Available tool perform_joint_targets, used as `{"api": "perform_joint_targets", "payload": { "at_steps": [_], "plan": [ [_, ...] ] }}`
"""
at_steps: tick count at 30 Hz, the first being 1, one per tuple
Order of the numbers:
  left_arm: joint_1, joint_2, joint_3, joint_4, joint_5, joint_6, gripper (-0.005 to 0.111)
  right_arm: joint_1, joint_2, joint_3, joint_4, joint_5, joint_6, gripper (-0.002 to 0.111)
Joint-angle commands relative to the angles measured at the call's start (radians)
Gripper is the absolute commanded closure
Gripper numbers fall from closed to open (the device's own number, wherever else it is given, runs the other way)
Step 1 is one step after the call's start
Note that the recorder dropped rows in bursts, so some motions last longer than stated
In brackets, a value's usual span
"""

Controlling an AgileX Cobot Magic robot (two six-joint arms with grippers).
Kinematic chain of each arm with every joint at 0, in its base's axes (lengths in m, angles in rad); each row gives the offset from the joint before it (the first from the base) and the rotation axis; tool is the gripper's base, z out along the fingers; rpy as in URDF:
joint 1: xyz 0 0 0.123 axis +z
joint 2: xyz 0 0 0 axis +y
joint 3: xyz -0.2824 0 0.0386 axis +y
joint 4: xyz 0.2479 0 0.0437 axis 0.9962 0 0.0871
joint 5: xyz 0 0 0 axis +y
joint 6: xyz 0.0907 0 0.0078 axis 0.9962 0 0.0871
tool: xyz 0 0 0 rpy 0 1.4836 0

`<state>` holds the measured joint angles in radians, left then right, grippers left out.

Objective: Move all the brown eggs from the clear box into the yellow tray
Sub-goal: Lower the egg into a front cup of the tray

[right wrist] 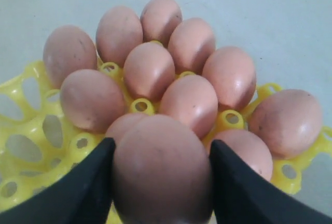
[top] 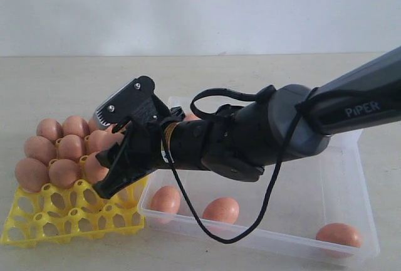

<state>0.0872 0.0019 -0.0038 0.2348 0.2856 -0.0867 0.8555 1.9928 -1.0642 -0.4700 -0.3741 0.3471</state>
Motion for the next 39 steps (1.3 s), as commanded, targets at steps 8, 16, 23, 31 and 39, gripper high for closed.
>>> {"api": "perform_joint_targets", "payload": {
  "at_steps": [8, 16, 23, 31, 39],
  "plan": [
    [0.002, -0.002, 0.004, -0.002, -0.002, -0.002, 0.085, -0.008, 0.031, -0.005, 0.043, -0.131, 0.014, 0.107],
    [0.002, -0.002, 0.004, -0.002, -0.002, -0.002, 0.085, -0.033, 0.031, -0.003, 0.053, -0.181, 0.014, 0.107],
    [0.002, -0.002, 0.004, -0.002, -0.002, -0.002, 0.085, -0.048, 0.031, 0.052, 0.057, -0.257, 0.011, 0.107],
    [0.002, -0.002, 0.004, -0.002, -0.002, -0.002, 0.085, -0.058, 0.031, 0.055, 0.038, -0.270, -0.002, 0.107],
    [0.002, -0.002, 0.004, -0.002, -0.002, -0.002, 0.085, -0.058, 0.031, 0.076, 0.031, -0.286, -0.003, 0.107]
  ]
}}
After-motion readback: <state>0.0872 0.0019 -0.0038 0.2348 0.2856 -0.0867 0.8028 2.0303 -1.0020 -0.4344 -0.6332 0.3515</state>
